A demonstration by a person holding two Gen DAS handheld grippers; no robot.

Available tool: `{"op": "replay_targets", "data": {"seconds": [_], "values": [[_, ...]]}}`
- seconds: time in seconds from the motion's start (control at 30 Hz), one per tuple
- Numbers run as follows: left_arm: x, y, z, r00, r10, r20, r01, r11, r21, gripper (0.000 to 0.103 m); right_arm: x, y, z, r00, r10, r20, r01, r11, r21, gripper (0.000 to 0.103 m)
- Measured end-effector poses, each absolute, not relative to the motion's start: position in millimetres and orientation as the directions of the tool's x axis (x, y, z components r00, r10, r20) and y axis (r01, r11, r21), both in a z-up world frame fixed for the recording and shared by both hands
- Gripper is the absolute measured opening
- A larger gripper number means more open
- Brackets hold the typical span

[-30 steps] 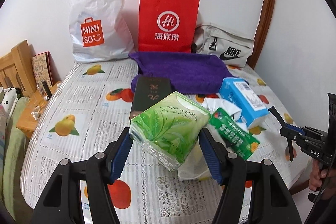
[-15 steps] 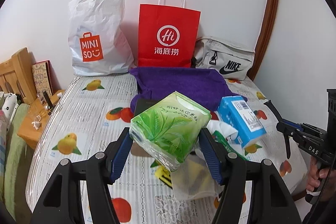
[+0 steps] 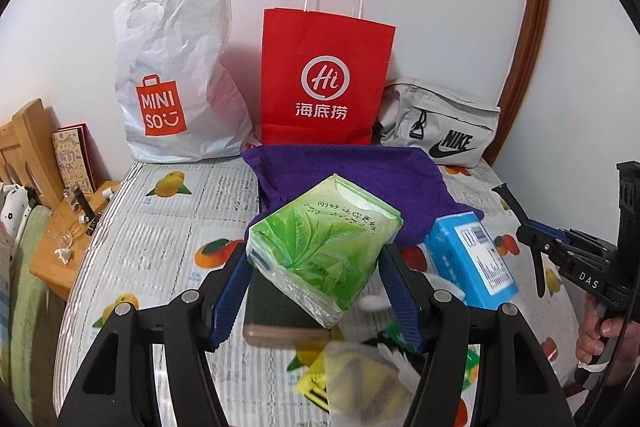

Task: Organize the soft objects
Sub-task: 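Carry the strap with the right tool while the left tool carries the tissue pack to the purple towel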

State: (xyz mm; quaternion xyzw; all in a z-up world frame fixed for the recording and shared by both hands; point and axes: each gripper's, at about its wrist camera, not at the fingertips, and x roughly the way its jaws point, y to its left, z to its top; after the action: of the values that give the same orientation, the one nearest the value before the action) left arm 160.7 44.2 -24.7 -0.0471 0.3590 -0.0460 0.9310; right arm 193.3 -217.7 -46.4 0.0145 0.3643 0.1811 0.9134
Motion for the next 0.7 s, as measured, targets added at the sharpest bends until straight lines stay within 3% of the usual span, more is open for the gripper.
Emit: {"op": "replay_targets", "data": {"seconds": [0.7], "values": [[285, 44, -75, 0.646, -0.067, -0.76, -0.031, 0.993, -0.114, 0.063, 334, -211, -79, 0.624, 0.329, -0.709, -0.31, 0.937, 0.161, 0.02]]}}
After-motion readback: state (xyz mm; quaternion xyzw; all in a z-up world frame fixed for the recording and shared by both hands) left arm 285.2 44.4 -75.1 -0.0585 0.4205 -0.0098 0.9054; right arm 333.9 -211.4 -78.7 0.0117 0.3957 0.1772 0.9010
